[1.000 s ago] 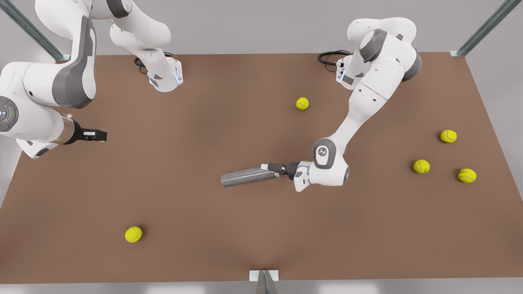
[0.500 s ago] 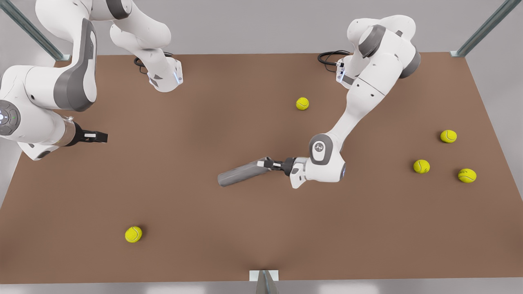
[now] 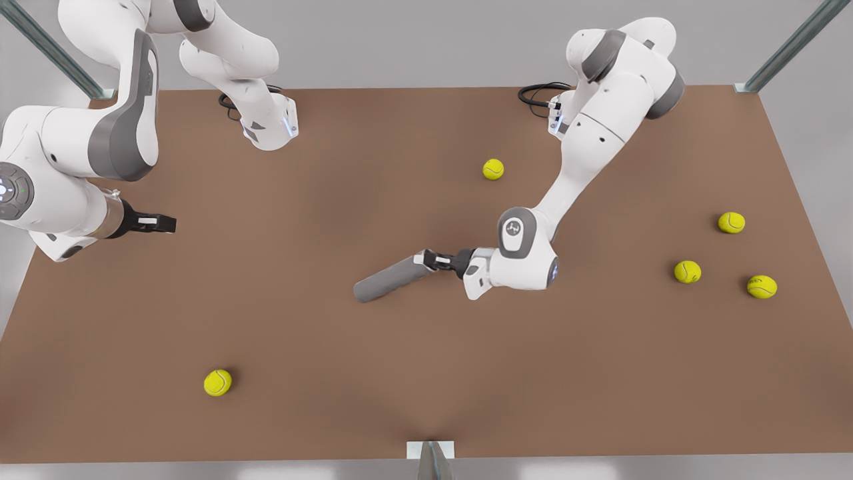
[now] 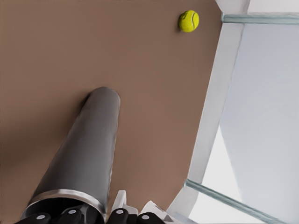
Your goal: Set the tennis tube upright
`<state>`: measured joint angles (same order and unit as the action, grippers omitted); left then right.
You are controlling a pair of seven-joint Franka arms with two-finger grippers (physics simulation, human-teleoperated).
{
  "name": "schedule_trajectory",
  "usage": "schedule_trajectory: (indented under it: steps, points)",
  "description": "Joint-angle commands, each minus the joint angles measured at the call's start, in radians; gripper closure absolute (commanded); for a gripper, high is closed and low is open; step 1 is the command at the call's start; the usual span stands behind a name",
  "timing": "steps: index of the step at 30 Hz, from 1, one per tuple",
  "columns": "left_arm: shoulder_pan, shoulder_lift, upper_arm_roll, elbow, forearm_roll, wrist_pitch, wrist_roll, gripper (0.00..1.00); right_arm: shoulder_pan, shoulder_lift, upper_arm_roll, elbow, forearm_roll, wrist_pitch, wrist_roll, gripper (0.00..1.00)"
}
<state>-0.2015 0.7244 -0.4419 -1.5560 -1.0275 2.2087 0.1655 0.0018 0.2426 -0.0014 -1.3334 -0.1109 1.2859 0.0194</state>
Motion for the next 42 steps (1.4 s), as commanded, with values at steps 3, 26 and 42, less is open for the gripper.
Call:
schedule_trajectory:
  steps: [3,26,42]
  points:
    - [0.004,-0.020,0.002,0.005,0.035,0.005,-0.132,0.74,0.001,0.000,0.000,0.000,0.000,0.000,0.000,0.00]
    - [0.128,-0.224,0.011,-0.015,0.414,-0.164,-0.422,0.79,0.009,-0.002,0.008,0.011,0.004,0.000,0.000,0.00]
    - [0.148,-0.326,0.017,-0.019,0.851,-0.300,-0.593,0.79,0.006,0.006,0.008,0.011,0.002,0.000,0.000,0.00]
